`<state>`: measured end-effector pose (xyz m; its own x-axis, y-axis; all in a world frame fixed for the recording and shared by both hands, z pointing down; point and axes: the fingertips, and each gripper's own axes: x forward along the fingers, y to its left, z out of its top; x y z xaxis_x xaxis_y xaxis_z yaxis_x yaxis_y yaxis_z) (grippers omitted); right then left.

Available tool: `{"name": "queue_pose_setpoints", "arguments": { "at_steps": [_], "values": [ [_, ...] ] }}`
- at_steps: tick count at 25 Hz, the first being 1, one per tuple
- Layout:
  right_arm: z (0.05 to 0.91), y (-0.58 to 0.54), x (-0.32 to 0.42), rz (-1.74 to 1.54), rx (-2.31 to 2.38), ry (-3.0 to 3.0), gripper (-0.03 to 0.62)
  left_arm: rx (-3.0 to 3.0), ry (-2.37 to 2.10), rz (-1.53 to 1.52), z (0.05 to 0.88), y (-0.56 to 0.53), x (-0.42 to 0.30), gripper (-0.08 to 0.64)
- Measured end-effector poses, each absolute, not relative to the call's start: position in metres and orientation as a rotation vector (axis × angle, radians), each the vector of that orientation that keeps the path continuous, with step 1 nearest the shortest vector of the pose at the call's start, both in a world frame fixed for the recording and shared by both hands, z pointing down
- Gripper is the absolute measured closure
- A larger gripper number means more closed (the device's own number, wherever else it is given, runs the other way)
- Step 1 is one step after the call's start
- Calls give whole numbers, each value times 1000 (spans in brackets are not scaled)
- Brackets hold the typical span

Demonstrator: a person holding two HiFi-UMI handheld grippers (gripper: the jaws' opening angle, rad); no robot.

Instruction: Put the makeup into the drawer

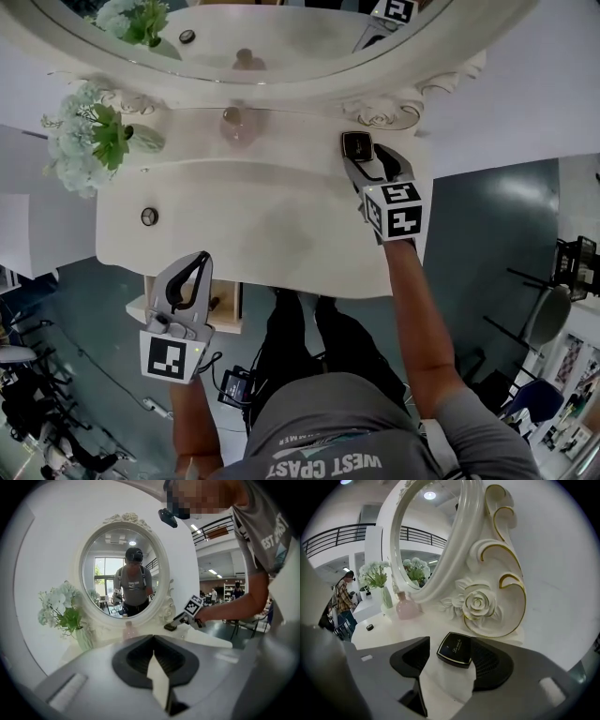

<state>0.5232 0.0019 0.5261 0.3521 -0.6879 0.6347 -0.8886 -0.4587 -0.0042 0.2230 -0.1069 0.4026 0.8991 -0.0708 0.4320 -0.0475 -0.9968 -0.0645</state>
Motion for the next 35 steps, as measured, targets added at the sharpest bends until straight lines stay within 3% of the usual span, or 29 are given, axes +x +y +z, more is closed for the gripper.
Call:
{"name": "queue_pose_setpoints", "arguments": {
  "at_steps": [6, 35],
  "values": [
    [554, -1, 527, 888, 2242, -1317, 270, -3021, 96, -709, 414, -110, 220, 558],
    [535, -18, 498, 885, 2241, -1347, 298, -3051, 268, -667, 418, -142, 174, 558]
  ]
}}
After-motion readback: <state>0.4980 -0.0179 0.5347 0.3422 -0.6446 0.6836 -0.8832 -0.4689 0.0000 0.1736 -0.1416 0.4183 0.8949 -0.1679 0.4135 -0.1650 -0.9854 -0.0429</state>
